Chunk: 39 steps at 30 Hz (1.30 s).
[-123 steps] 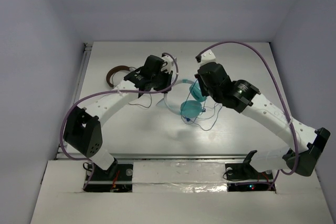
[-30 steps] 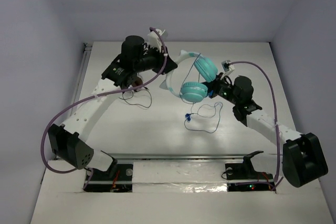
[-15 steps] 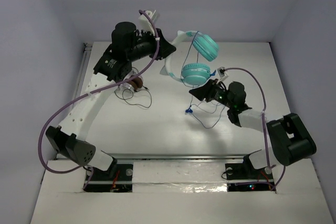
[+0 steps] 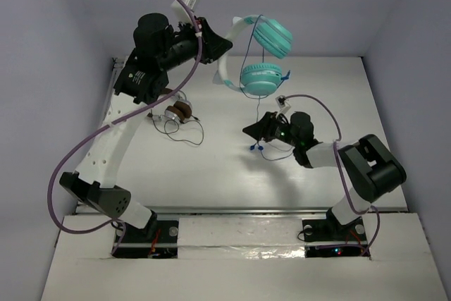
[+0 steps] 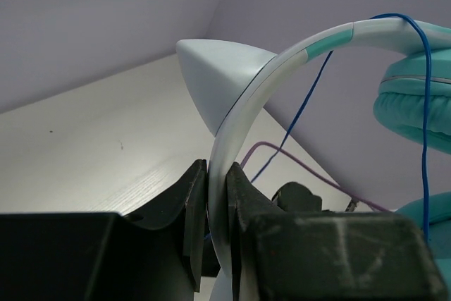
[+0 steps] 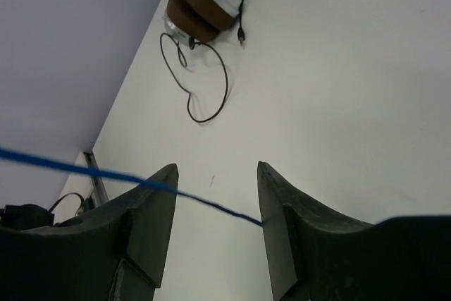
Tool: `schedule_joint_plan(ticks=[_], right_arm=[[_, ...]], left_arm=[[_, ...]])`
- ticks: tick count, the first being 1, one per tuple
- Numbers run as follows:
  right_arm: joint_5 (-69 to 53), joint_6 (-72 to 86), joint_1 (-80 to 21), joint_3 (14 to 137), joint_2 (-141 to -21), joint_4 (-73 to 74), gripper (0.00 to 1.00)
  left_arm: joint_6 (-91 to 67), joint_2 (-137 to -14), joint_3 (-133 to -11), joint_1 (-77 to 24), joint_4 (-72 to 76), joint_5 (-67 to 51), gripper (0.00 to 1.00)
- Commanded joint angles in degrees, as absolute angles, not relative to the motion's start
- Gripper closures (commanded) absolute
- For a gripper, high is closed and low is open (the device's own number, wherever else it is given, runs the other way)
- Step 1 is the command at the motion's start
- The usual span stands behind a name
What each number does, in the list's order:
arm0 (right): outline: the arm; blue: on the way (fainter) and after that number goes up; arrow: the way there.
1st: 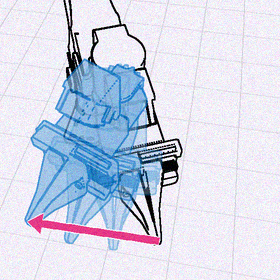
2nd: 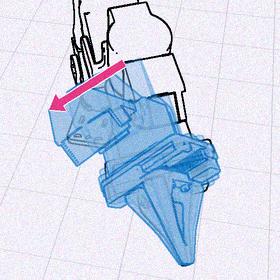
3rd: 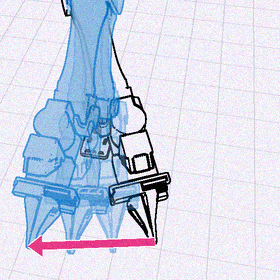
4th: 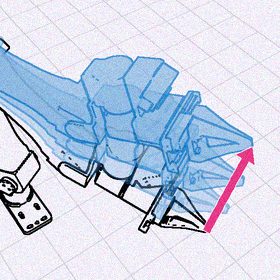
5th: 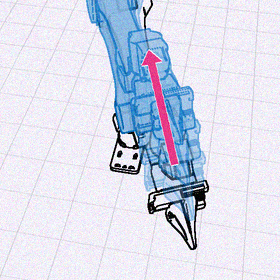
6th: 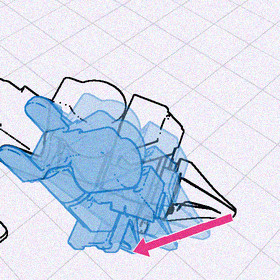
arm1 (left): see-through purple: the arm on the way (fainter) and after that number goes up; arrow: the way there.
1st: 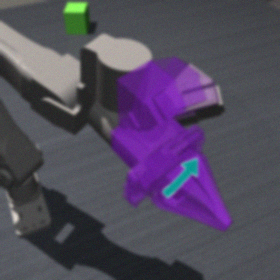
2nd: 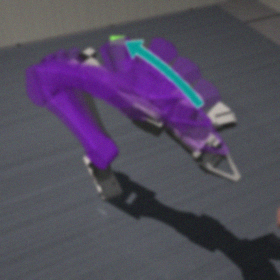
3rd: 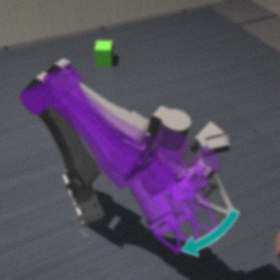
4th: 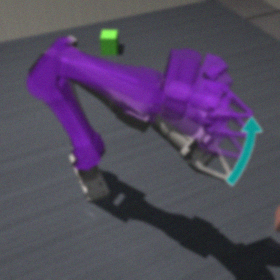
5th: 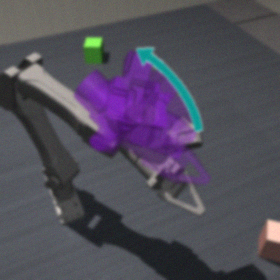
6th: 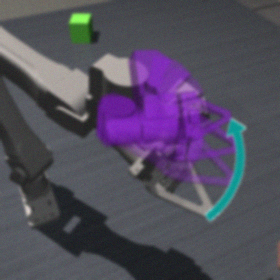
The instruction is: Wrap the headphones
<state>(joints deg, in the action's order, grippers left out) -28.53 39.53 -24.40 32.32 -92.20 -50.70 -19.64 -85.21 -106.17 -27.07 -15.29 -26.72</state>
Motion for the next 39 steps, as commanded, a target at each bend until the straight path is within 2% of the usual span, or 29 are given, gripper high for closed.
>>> schedule_joint_plan(ticks=[1, 6, 8, 10, 11, 13, 15, 19, 20, 23, 28, 34, 39], right_arm=[[-27.1, 39.8, -27.8, 34.6, -93.7, -56.6, 0.46], [-26.5, 41.5, -29.3, 34.2, -95.7, -59.3, 0.67], [-26.5, 41.5, -30.0, 33.2, -95.5, -59.2, 0.7], [-26.1, 41.7, -30.6, 31.9, -94.4, -58.6, 0.82], [-25.8, 41.8, -31.4, 31.5, -93.7, -58.2, 0.94], [-25.6, 41.0, -32.8, 31.0, -89.5, -52.3, 1.0], [-23.2, 37.7, -34.1, 31.0, -85.0, -45.2, 1.0], [-17.5, 32.5, -37.7, 32.7, -71.8, -21.3, 1.0], [-17.0, 31.6, -38.4, 33.0, -67.1, -18.5, 1.0], [-17.2, 29.4, -38.9, 33.5, -60.0, -10.5, 1.0], [-17.4, 28.4, -40.6, 37.5, -57.3, -0.6, 1.0], [-15.0, 27.6, -45.2, 42.7, -55.4, 7.5, 1.0], [-14.1, 25.4, -47.0, 52.2, -53.8, 14.9, 1.0]], left_arm=[[-23.9, -84.9, -109.8, -25.2, -10.8, -26.9, 1.0], [-24.3, -85.6, -112.4, -24.7, -11.2, -25.8, 1.0], [-25.0, -86.3, -114.9, -22.0, -11.4, -26.1, 1.0], [-25.0, -87.1, -118.2, -20.8, -12.2, -25.0, 1.0], [-24.7, -88.2, -119.3, -20.8, -12.8, -22.1, 1.0], [-24.1, -88.8, -119.6, -20.8, -13.3, -18.0, 1.0], [-23.6, -88.7, -117.3, -20.8, -12.6, -12.1, 1.0], [-22.4, -88.5, -108.4, -20.8, -9.5, -0.7, 1.0], [-22.2, -88.6, -106.9, -20.8, -8.8, 4.0, 1.0], [-23.6, -90.5, -102.4, -18.6, -6.9, 7.6, 1.0], [-27.4, -94.2, -101.5, -17.8, -4.9, 6.7, 1.0], [-25.5, -96.4, -97.8, -18.4, -5.6, 13.0, 1.0], [-21.5, -97.5, -92.7, -20.7, -6.1, 21.6, 1.0]])
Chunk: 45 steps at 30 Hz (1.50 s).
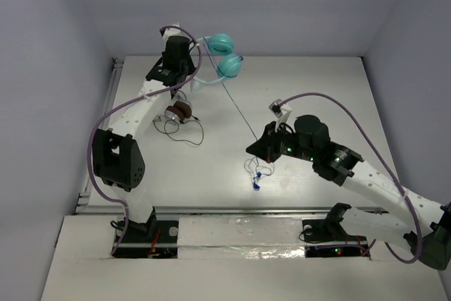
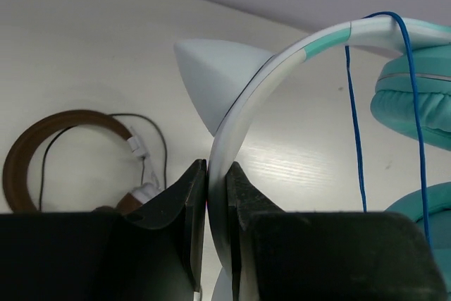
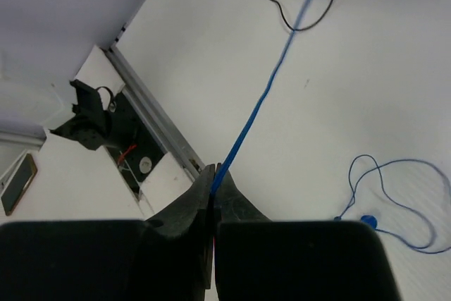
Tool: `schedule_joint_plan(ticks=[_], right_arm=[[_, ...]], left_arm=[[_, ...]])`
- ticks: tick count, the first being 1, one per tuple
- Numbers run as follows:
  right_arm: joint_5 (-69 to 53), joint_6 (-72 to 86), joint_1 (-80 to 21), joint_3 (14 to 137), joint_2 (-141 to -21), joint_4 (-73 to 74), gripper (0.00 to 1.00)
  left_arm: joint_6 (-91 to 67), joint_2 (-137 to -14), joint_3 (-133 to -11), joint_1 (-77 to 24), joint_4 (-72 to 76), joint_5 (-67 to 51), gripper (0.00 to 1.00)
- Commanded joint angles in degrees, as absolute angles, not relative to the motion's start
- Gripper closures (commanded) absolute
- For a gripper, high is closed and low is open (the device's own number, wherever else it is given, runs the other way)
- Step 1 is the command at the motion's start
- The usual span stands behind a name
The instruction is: Wrap the headphones
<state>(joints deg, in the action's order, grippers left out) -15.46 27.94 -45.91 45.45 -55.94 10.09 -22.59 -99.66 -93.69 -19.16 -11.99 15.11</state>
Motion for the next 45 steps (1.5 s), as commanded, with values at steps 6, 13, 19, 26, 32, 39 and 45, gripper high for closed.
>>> schedule_joint_plan(ticks=[6, 13, 19, 26, 32, 39, 45], right_arm=[[-6.3, 22.1, -47.0, 59.6, -54.4, 21.4, 1.0], [3.5, 16.7, -47.0, 66.6, -59.5, 24.9, 1.0], [7.1, 14.2, -47.0, 71.1, -65.8, 27.0, 1.0], [7.3, 10.6, -47.0, 73.7, -70.7, 28.9, 1.0], [9.5, 6.4, -47.0, 75.6, -74.5, 28.7, 1.0], [9.2, 4.8, -43.3, 77.0, -75.7, 24.7, 1.0], [2.1, 7.3, -35.6, 74.9, -75.4, 19.9, 1.0]], left_arm=[[-17.8, -98.6, -89.4, -25.7, -9.0, 27.5, 1.0], [-13.1, -94.8, -81.3, -33.7, -14.0, 28.7, 1.0], [-9.5, -88.3, -70.2, -37.4, -17.3, 24.9, 1.0], [-7.2, -84.2, -64.6, -37.9, -20.3, 15.1, 1.0], [-3.4, -80.8, -62.0, -39.0, -19.8, 3.6, 1.0], [-1.4, -79.3, -61.2, -40.1, -18.2, -7.0, 1.0], [-0.5, -74.6, -56.8, -40.1, -12.6, -14.2, 1.0]])
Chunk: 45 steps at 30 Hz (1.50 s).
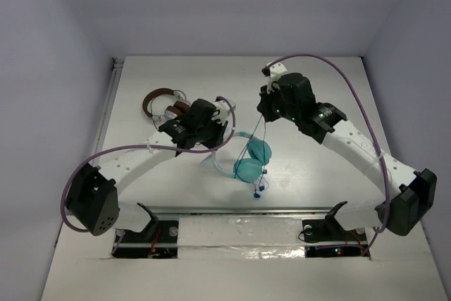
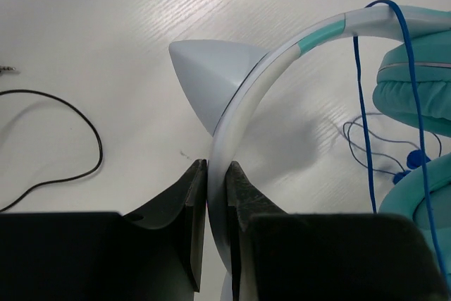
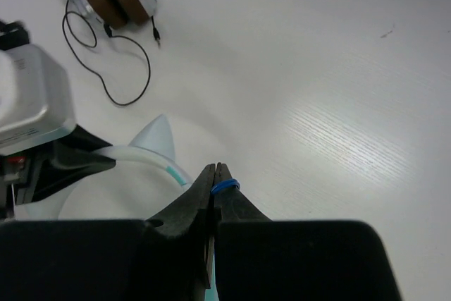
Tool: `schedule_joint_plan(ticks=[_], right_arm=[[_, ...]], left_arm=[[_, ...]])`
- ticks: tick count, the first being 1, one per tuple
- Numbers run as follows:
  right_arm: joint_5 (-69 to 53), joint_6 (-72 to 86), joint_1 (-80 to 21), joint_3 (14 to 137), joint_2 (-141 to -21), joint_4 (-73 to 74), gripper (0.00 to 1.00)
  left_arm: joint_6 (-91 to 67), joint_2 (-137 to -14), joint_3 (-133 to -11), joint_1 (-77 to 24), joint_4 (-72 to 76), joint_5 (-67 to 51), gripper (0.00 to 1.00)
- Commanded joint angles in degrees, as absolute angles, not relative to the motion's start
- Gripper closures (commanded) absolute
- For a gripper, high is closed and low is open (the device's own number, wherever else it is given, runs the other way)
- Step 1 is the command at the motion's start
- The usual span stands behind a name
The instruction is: Wrap the headphones
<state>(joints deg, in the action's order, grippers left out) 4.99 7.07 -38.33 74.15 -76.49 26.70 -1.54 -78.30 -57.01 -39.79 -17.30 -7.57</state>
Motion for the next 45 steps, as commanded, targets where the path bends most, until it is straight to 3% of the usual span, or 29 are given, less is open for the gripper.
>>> schedule_joint_plan(ticks=[1, 9, 21, 26, 30, 37, 45], right_arm=[[1.0, 8.0, -35.1, 74.5, -75.2, 19.2, 1.0], [-1.8, 10.8, -34.5, 72.0, -72.9, 20.8, 1.0], [11.9, 15.2, -34.5, 74.3, -70.1, 33.4, 1.0], [5.4, 16.2, -34.5, 76.2, -66.3, 35.8, 1.0], [-1.7, 17.4, -34.5, 74.4, -63.1, 34.0, 1.0], [7.2, 16.3, -34.5, 74.9, -65.0, 38.5, 1.0], [11.3, 13.5, -34.5, 75.8, -71.4, 26.4, 1.0]], left_arm=[[-0.8, -74.6, -56.9, -40.1, -12.7, -13.6, 1.0], [-1.2, -75.5, -57.7, -39.6, -13.4, -4.3, 1.0], [-0.5, -76.0, -57.6, -39.6, -13.4, -3.3, 1.0], [-1.7, -76.7, -57.6, -39.6, -14.4, 6.0, 1.0], [-1.4, -77.1, -58.1, -39.6, -14.4, 3.7, 1.0], [-0.7, -75.9, -57.9, -40.6, -14.3, 2.3, 1.0], [1.2, -75.3, -57.5, -43.0, -14.2, -7.1, 1.0]])
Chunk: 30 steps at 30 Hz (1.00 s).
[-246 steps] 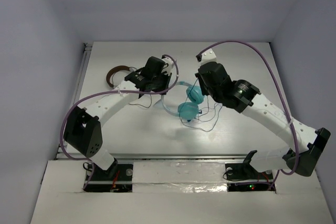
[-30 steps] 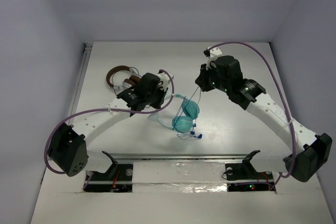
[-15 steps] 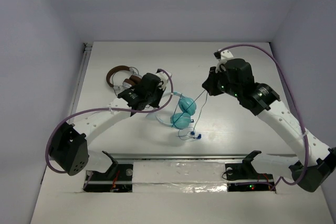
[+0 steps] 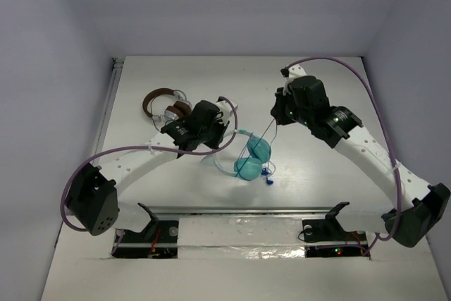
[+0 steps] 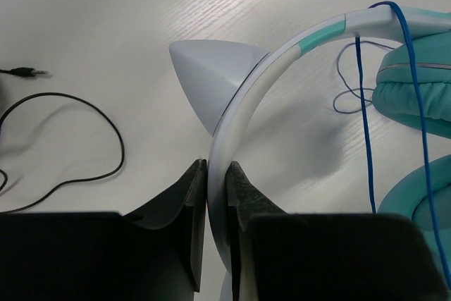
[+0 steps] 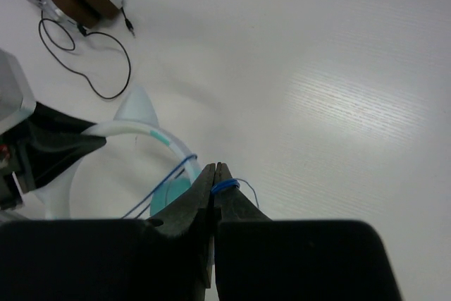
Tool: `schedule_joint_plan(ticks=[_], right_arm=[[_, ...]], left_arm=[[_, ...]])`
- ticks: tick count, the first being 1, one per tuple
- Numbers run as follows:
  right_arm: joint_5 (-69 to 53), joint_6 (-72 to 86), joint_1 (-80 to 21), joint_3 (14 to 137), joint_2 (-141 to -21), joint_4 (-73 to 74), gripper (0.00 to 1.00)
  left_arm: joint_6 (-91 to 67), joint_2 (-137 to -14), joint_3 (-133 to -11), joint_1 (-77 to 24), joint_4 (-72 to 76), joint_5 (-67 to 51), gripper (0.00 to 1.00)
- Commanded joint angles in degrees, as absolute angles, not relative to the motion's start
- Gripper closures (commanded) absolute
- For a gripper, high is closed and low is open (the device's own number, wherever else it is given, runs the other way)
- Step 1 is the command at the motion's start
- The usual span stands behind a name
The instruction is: Wrap the headphones
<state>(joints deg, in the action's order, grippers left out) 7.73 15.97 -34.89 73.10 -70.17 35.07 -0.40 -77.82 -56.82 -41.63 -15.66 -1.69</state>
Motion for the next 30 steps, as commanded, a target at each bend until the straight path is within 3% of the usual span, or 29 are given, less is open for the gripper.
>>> schedule_joint_plan(ticks=[1, 10, 16, 21, 25, 30], right_arm=[[11.3, 12.8, -34.5, 76.2, -72.8, 24.5, 1.0], [11.5, 14.0, -33.4, 71.5, -76.1, 18.7, 1.0], [9.1, 17.7, -31.1, 64.0, -71.6, 13.6, 1.0], [7.5, 19.0, -29.2, 62.6, -69.5, 13.8, 1.0], [8.0, 19.0, -28.5, 62.8, -71.4, 13.8, 1.0], [4.9, 20.3, -28.5, 62.5, -73.1, 11.1, 0.92]], left_arm=[[1.4, -75.5, -57.5, -43.0, -14.4, -7.8, 1.0], [1.7, -73.3, -58.8, -43.6, -13.0, -14.3, 1.0], [0.4, -71.8, -59.9, -38.9, -10.4, -20.3, 1.0], [1.1, -74.0, -62.2, -38.9, -13.7, -15.3, 1.0], [2.0, -73.7, -61.8, -38.9, -12.3, -22.6, 1.0], [1.9, -73.4, -63.2, -38.9, -12.0, -28.4, 1.0]])
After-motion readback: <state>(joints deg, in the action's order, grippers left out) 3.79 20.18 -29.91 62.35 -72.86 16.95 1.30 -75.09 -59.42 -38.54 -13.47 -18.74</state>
